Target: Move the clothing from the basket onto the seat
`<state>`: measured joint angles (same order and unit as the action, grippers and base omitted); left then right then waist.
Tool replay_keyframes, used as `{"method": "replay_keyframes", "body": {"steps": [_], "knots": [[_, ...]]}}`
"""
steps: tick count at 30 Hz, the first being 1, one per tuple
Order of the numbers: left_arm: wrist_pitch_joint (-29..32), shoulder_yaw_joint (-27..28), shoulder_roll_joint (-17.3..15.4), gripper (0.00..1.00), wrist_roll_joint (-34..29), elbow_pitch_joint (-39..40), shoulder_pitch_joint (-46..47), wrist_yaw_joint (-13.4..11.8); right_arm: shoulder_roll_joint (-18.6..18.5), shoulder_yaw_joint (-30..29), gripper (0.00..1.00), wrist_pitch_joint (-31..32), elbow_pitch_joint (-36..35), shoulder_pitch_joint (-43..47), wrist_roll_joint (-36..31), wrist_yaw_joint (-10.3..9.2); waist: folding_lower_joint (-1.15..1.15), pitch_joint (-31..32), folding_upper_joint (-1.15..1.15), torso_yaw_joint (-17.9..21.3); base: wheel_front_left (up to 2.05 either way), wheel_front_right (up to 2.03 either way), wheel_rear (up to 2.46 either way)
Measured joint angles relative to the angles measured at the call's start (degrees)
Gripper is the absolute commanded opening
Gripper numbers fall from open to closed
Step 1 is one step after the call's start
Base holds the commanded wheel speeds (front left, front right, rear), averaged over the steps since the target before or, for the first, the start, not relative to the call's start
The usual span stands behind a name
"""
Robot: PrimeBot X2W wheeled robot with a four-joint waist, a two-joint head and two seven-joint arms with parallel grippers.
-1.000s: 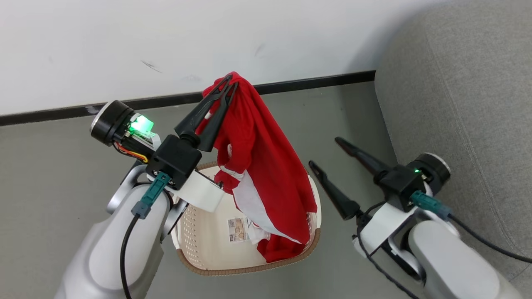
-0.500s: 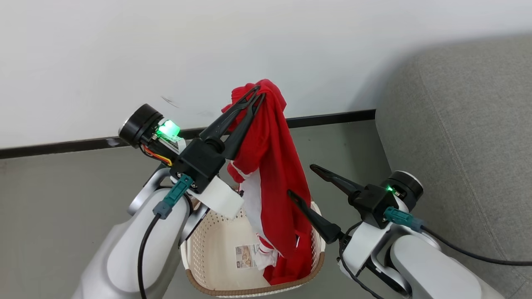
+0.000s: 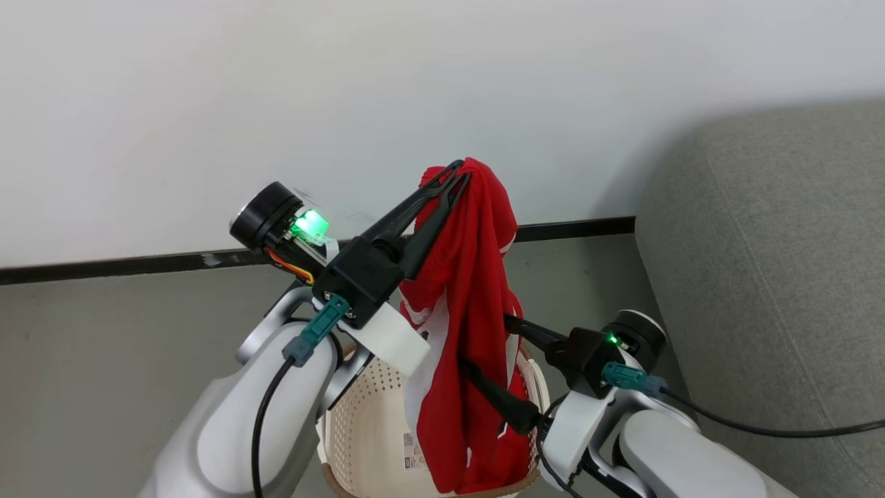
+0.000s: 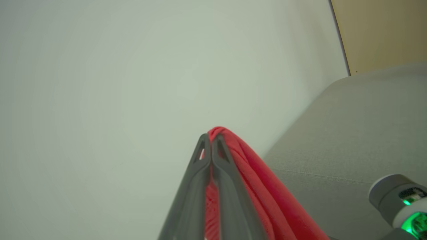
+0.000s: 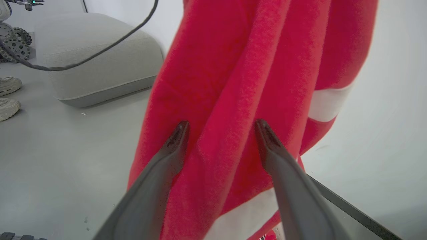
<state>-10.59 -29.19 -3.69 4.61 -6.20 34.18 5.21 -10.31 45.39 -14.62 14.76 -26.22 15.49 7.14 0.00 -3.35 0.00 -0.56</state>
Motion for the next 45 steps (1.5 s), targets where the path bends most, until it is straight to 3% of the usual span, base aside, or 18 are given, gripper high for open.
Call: {"method": "replay_keyframes", "body": {"steps": [2, 3, 5, 9, 10, 11, 26, 27, 28, 30, 31, 32, 45], "knots": [[0.0, -0.4, 0.1, 0.0, 0.5, 0.2, 0.0, 0.0, 0.0, 0.2, 1.0, 0.0, 0.9, -0.1, -0.2, 0.0, 0.0, 0.3, 0.0, -0.3, 0.0, 0.0, 0.0], [0.2, -0.5, 0.1, 0.0, 0.6, 0.3, 0.0, 0.0, 0.0, 0.1, 0.94, 0.0, 1.3, -0.2, -0.4, 0.0, 0.0, 0.4, 0.0, -0.4, 0.0, 0.0, 0.0], [0.4, -0.6, 0.3, 0.0, 1.1, 0.5, 0.0, 0.0, 0.2, 0.0, 0.55, 0.0, 2.4, -0.6, -0.9, 0.0, 0.0, 0.7, 0.0, -0.6, 0.0, 0.0, 0.0], [0.8, -0.6, 0.5, 0.0, 2.9, 0.7, 0.0, 0.1, 0.9, -0.3, 0.27, 0.0, 4.1, -1.7, -1.5, 0.0, 0.0, 1.0, 0.0, -0.9, 0.0, 0.0, 0.0], [0.9, -0.6, 0.5, 0.0, 3.0, 0.7, -0.1, 0.1, 1.0, -0.3, 0.1, 0.0, 4.5, -1.8, -1.6, 0.0, 0.0, 1.1, 0.0, -0.9, 0.0, 0.0, 0.0], [0.9, -0.5, 0.5, 0.0, 3.2, 0.7, -0.2, 0.1, 1.1, -0.4, 0.0, 0.0, 4.7, -1.8, -1.6, 0.0, 0.0, 1.2, 0.0, -0.9, 0.0, 0.0, 0.0], [1.3, 3.6, -0.2, 0.0, 6.6, -2.9, -6.3, -1.5, 0.3, -10.6, 0.0, 0.0, 4.1, -1.1, 1.0, 0.01, 0.0, 0.9, 0.0, 1.1, 0.0, 0.0, 0.0], [1.1, 3.7, -0.3, 0.05, 6.9, -3.1, -6.8, -1.5, 0.0, -11.3, 0.0, 0.0, 3.8, -1.1, 1.2, 0.01, 0.0, 0.9, 0.0, 1.3, 0.0, 0.0, 0.0], [0.9, 3.8, -0.3, 0.25, 7.1, -3.4, -7.4, -1.5, -0.4, -12.0, 0.0, 0.0, 3.5, -1.0, 1.2, 0.01, 0.0, 0.9, 0.0, 1.5, 0.0, 0.0, 0.0], [0.6, 4.0, -0.2, 0.47, 7.8, -3.9, -8.4, -1.5, -1.1, -13.6, 0.0, 0.0, 3.1, -0.9, 1.4, 0.01, 0.0, 0.9, 0.0, 2.0, 0.0, 0.0, 0.0], [0.3, 4.1, -0.1, 0.82, 8.1, -4.0, -9.0, -1.5, -1.5, -14.2, 0.0, 0.0, 2.9, -0.9, 1.7, 0.01, 0.0, 1.0, 0.0, 2.2, 0.0, 0.0, 0.0], [0.1, 4.1, -0.1, 1.0, 8.3, -4.2, -9.4, -1.5, -1.8, -14.9, 0.0, 0.0, 2.7, -0.9, 1.7, 0.01, 0.0, 1.0, 0.0, 2.4, 0.0, 0.0, 0.0], [-1.7, 2.4, 0.1, 1.0, 11.6, -5.1, -14.2, -0.7, -4.7, -26.3, 0.0, 0.0, -2.1, -0.4, 2.5, 0.0, 0.0, 2.3, 0.0, 5.2, 0.0, 0.0, 0.0]]}}
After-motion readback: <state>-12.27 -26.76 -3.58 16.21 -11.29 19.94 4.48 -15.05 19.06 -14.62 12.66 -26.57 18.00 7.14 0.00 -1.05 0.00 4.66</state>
